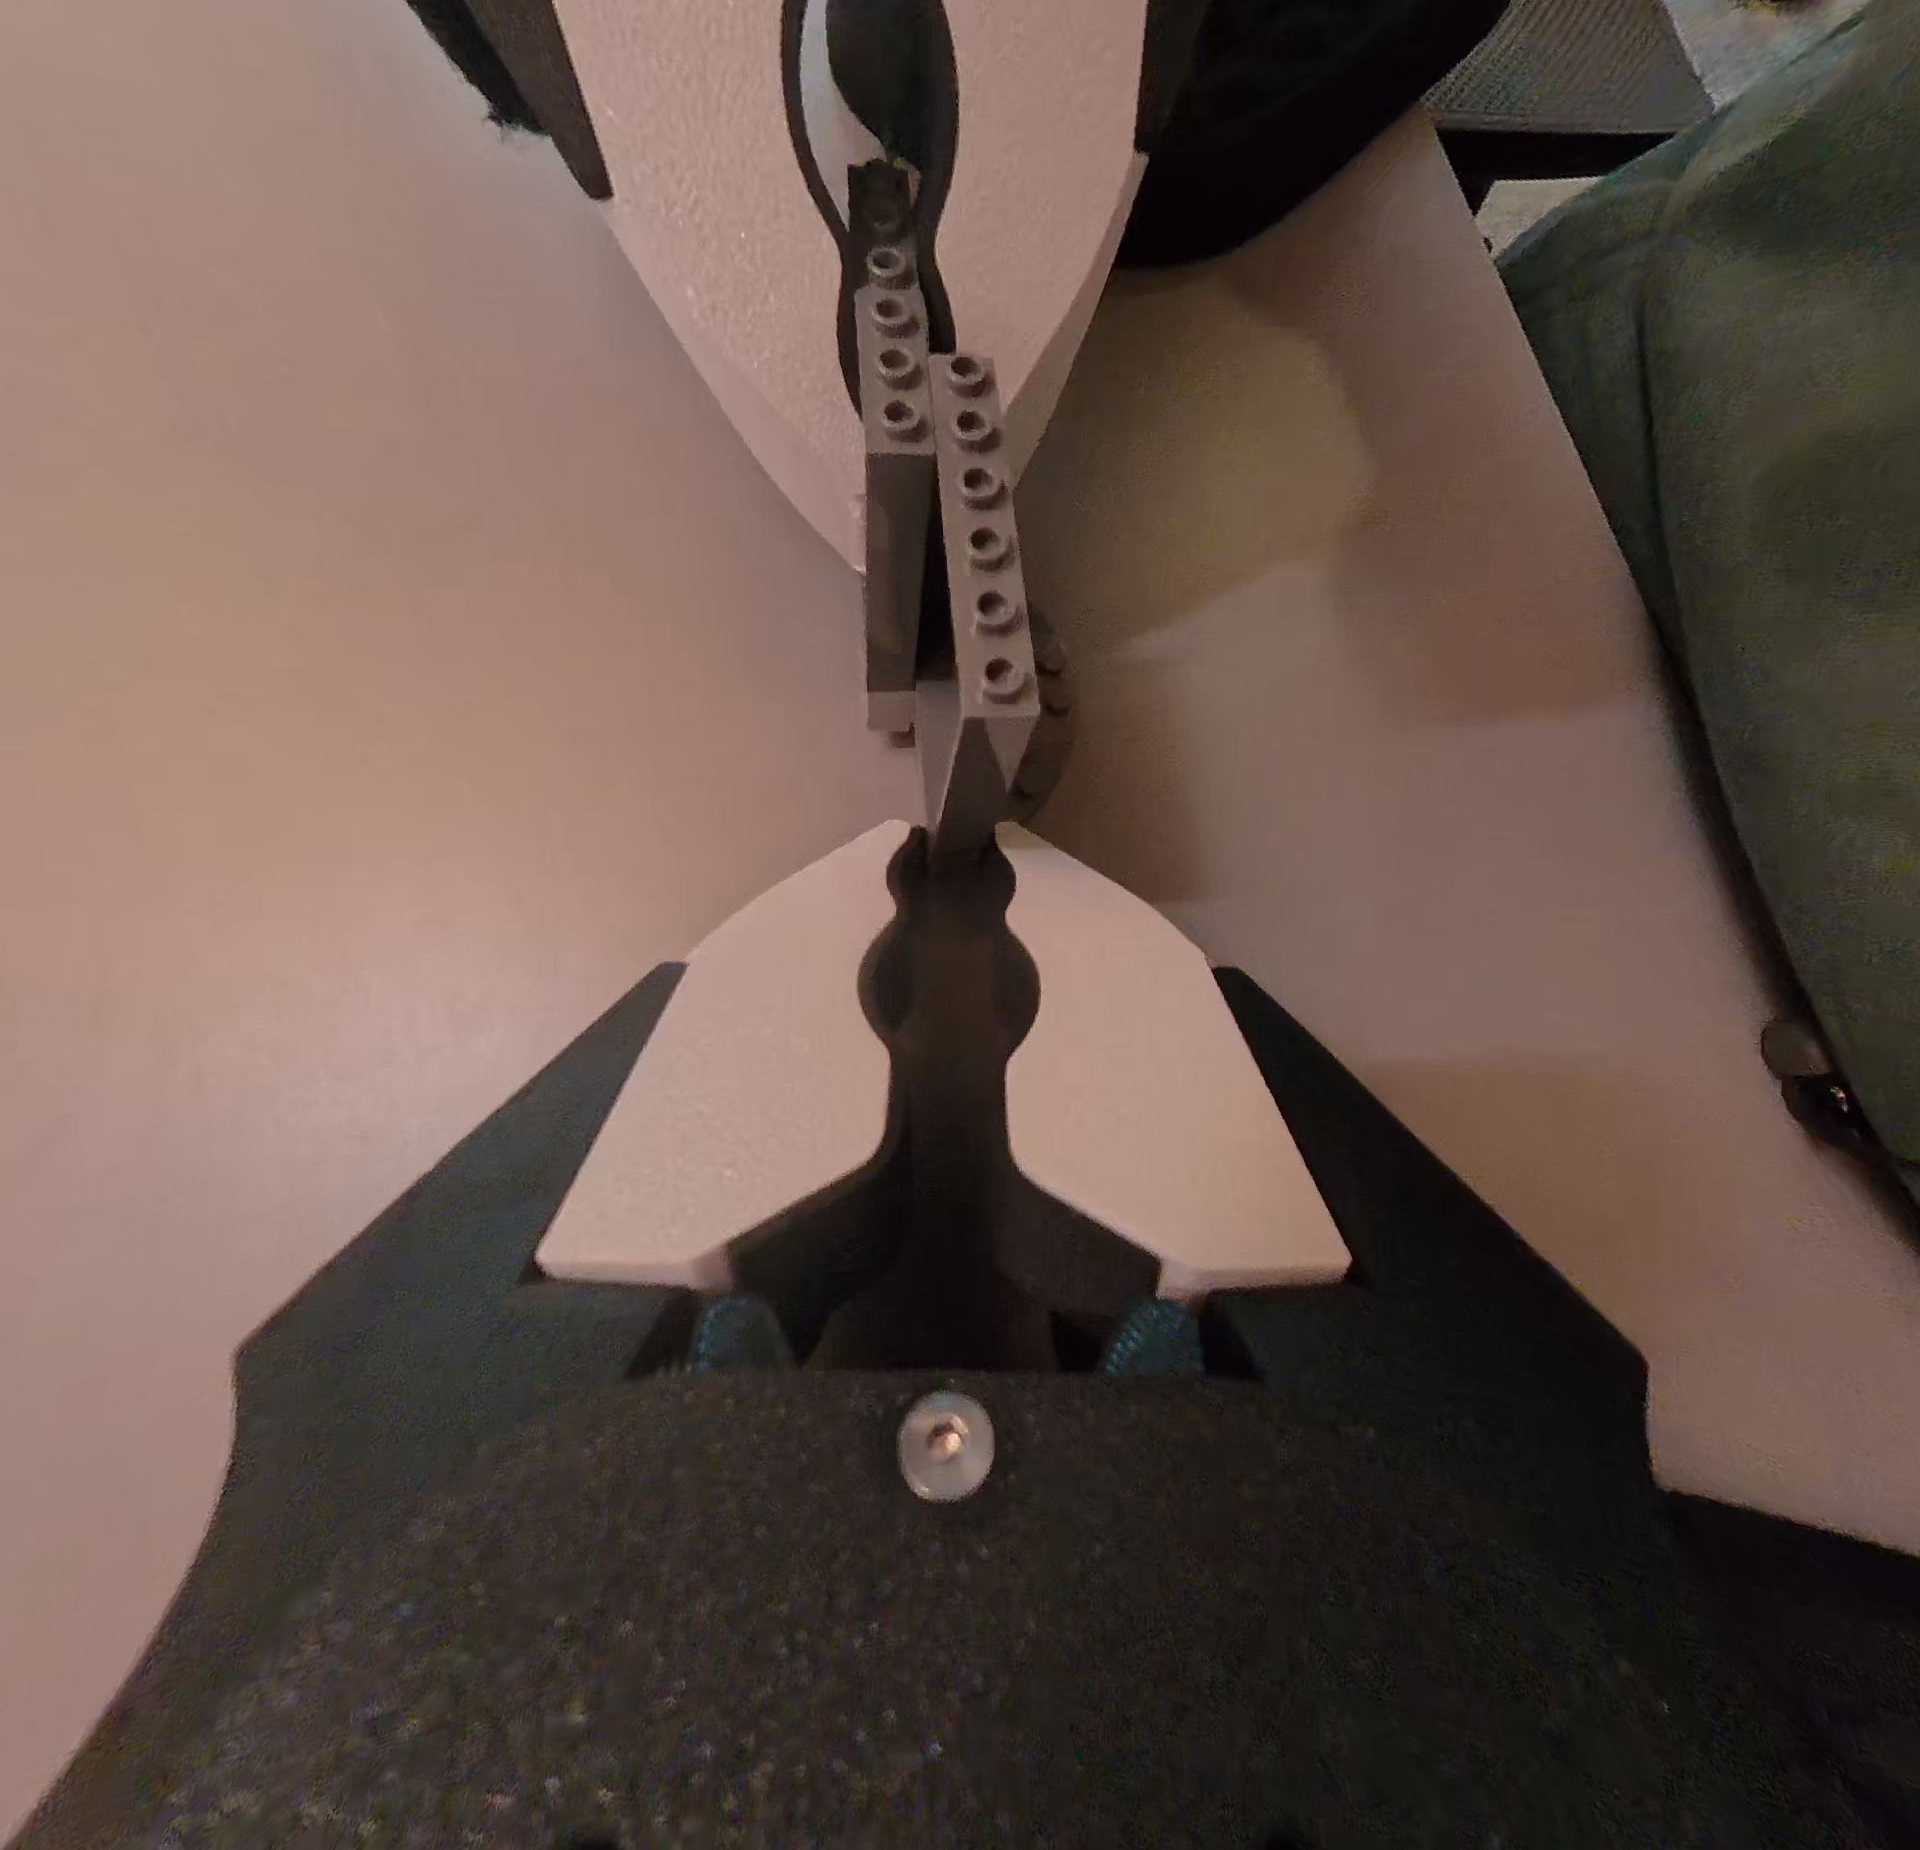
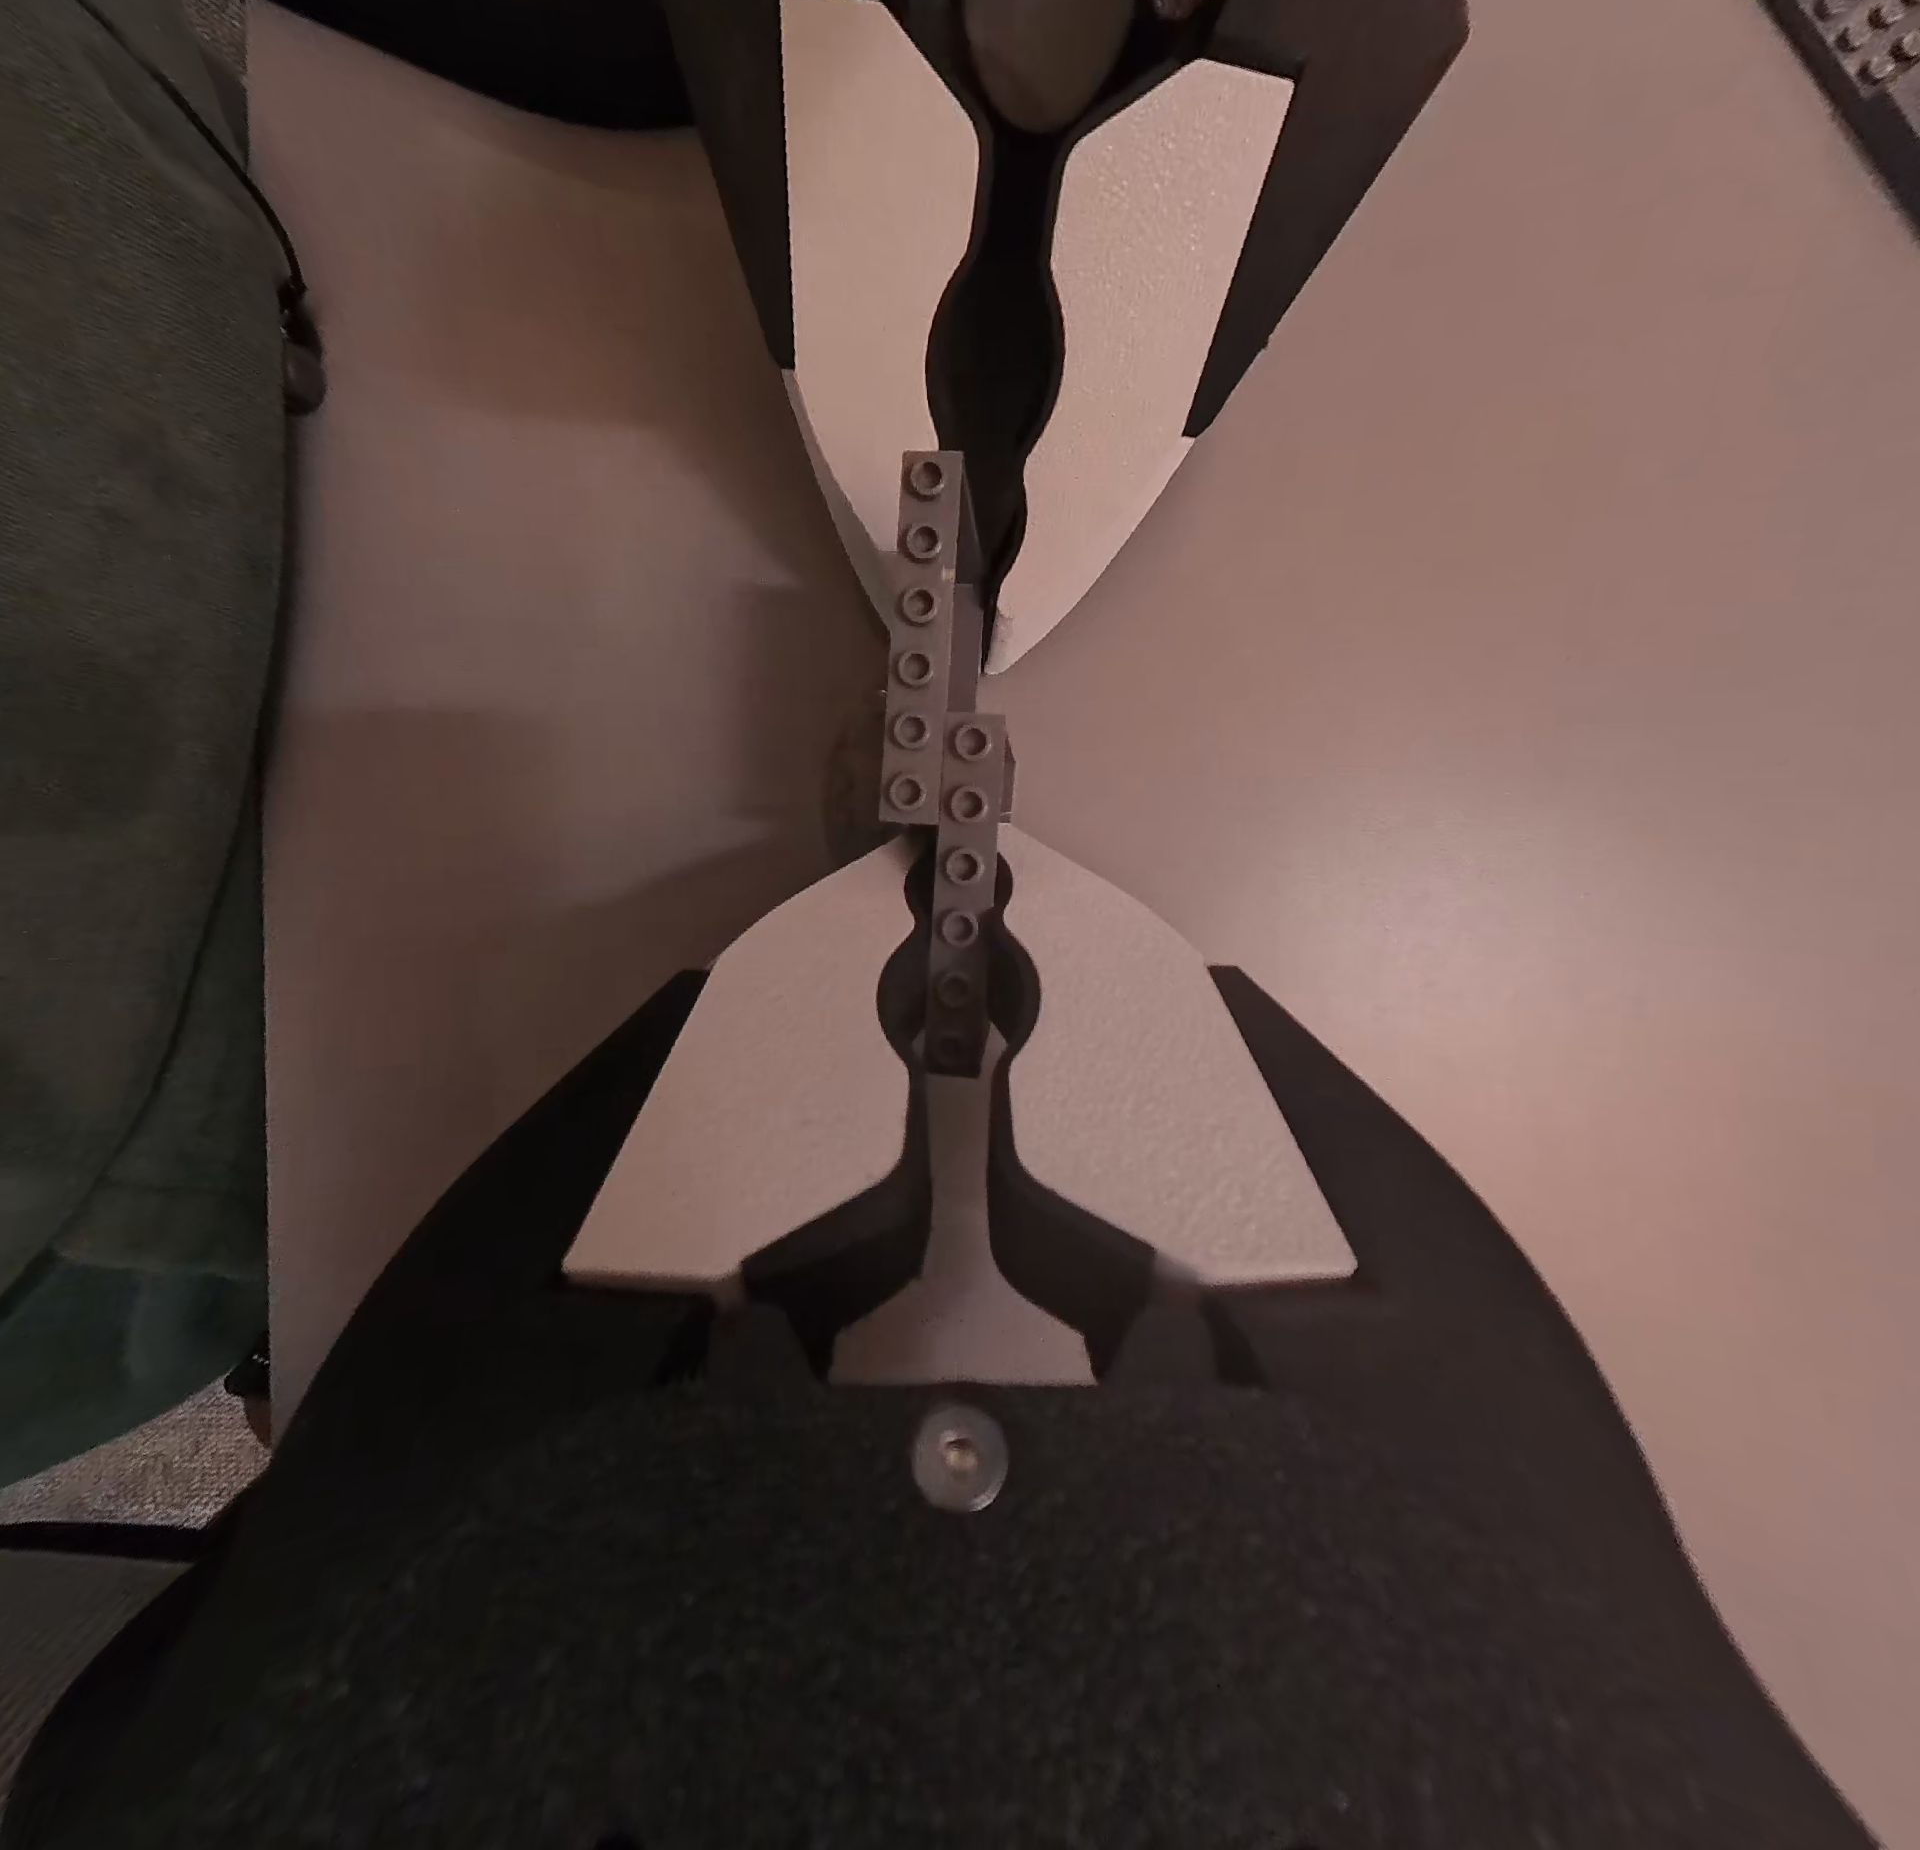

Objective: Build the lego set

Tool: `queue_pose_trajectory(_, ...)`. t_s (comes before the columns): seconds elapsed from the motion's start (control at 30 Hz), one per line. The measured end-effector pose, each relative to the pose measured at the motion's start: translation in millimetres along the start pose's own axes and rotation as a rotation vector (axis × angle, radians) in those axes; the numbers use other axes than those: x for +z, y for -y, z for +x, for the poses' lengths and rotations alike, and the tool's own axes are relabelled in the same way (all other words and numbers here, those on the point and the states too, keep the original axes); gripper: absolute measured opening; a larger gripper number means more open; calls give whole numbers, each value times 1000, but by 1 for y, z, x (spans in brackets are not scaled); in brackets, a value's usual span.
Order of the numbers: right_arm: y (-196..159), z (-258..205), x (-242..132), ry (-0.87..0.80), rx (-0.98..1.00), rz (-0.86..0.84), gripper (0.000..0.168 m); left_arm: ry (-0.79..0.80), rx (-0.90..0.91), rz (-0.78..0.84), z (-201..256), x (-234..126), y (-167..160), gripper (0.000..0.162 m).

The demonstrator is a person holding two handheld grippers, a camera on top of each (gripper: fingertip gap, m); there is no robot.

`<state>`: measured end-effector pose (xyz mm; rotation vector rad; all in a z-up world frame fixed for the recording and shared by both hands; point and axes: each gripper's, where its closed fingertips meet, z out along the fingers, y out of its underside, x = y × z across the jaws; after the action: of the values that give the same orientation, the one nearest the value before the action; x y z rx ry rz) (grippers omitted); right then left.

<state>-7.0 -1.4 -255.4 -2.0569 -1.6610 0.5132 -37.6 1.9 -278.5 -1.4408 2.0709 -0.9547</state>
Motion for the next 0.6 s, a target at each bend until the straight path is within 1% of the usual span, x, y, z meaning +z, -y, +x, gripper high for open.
queue_pose_trajectory(0.07, 0, 0, -1, 6, 1, 20, 5, -13, 16, 12, 1, -2, 2, 9)
queue_pose_trajectory(0.27, 5, -3, -9, 59, 4, 54, 6, -117, -2, 82, 5, -8, 11, 9)
queue_pose_trajectory(0.43, 8, -9, -19, 120, 33, 87, 6, -180, -32, 184, 10, -17, 26, 8)
queue_pose_trajectory(0.6, 7, -10, -21, 131, 79, 114, 5, -183, -41, 195, 10, -17, 28, 8)
